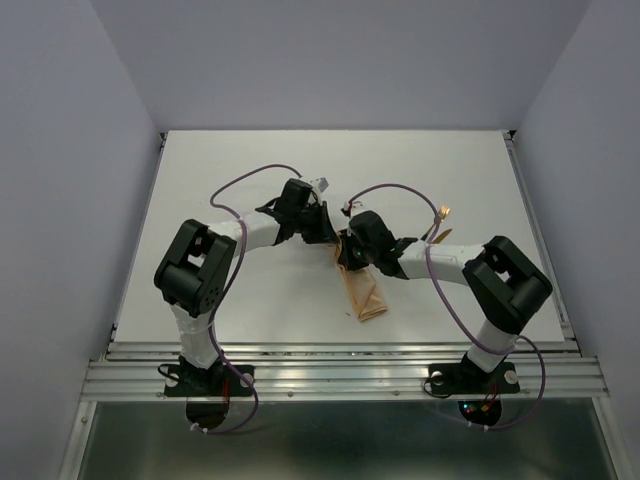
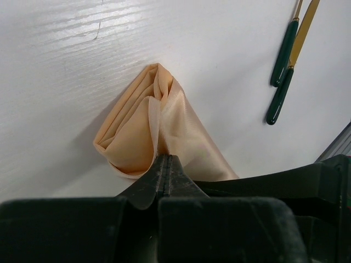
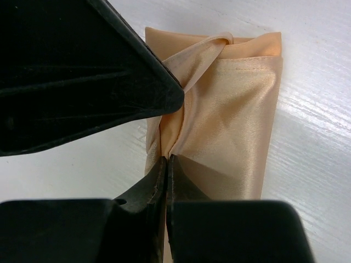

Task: Fold the napkin into a case and place the utensils inside
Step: Grasp the top corner of the smaller rectangle folded napkin from the folded napkin.

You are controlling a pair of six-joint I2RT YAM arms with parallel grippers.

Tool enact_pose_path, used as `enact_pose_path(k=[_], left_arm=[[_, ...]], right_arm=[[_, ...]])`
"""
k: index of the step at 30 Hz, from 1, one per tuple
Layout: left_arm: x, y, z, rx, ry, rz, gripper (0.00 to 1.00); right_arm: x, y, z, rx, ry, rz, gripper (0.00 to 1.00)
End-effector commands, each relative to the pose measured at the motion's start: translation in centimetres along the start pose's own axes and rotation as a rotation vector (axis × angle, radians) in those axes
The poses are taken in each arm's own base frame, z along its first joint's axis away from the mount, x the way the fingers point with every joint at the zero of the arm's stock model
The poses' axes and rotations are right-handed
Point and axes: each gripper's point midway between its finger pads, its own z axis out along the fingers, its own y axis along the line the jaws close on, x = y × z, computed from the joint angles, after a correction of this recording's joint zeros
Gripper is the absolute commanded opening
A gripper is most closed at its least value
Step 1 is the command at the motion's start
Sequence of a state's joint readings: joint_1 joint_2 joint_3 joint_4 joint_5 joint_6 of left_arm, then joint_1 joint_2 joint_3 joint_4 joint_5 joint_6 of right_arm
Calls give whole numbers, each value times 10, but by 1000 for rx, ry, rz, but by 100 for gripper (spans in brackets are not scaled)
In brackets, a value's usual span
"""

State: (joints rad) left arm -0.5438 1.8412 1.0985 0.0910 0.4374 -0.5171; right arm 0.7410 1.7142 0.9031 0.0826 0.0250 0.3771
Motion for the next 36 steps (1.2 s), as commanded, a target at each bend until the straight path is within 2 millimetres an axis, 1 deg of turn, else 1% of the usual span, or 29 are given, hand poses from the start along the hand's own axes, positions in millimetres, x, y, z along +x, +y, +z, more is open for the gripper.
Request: enact_pose_path(k=[1, 5, 8, 10, 12, 14, 15, 17, 18, 19, 21, 22, 23, 24, 25, 28, 31, 33, 35, 36], left_arm=[[-12, -22, -2, 53, -13, 33, 0], [-12, -20, 1, 50, -8, 28, 0], [-13, -20, 5, 49, -2, 24, 0], [-10, -16, 8, 39, 15, 16, 0], [-12, -15, 9, 27, 14, 12, 0], [-14, -15, 8, 16, 12, 13, 6], [-15, -15, 7, 10, 9, 15, 11], [-19, -16, 2, -6, 1, 22, 15], [-23, -19, 0, -4, -10, 29, 15], [-22, -20, -5, -14, -1, 26, 16], [-26, -23, -10, -18, -12, 32, 18], [-28, -26, -14, -16, -18, 34, 21], [-29, -28, -16, -9, -20, 36, 23], [-29, -29, -17, -6, -22, 36, 24], [-30, -31, -18, 1, -24, 38, 29], [-30, -32, -18, 7, -21, 37, 33], [-30, -33, -16, 12, -15, 39, 34], [-31, -34, -16, 14, -16, 40, 35], [-31, -34, -16, 16, -16, 42, 40], [-33, -36, -17, 18, -23, 45, 41]], right_arm=[[-13, 13, 5, -47, -52, -11, 1], [-11, 13, 7, -46, -50, -1, 1], [-15, 15, 6, -53, -64, 8, 1], [-15, 15, 7, -55, -65, 11, 2], [-14, 15, 9, -52, -61, 14, 2], [-13, 14, 10, -52, -57, 19, 2], [-10, 13, 10, -49, -54, 20, 2], [-8, 12, 11, -49, -54, 25, 3], [-8, 13, 11, -53, -58, 28, 4], [-7, 12, 12, -52, -57, 29, 5], [-5, 12, 12, -51, -54, 32, 9], [-4, 11, 12, -50, -55, 32, 9], [-3, 16, 11, -78, -44, 28, 10], [-3, 17, 11, -82, -44, 25, 10], [-3, 17, 11, -83, -43, 25, 11], [-3, 17, 12, -84, -38, 19, 15], [-4, 18, 12, -86, -35, 20, 19], [-4, 18, 12, -85, -32, 25, 26], [-3, 19, 12, -88, -29, 26, 28], [-3, 19, 11, -87, -26, 26, 28]])
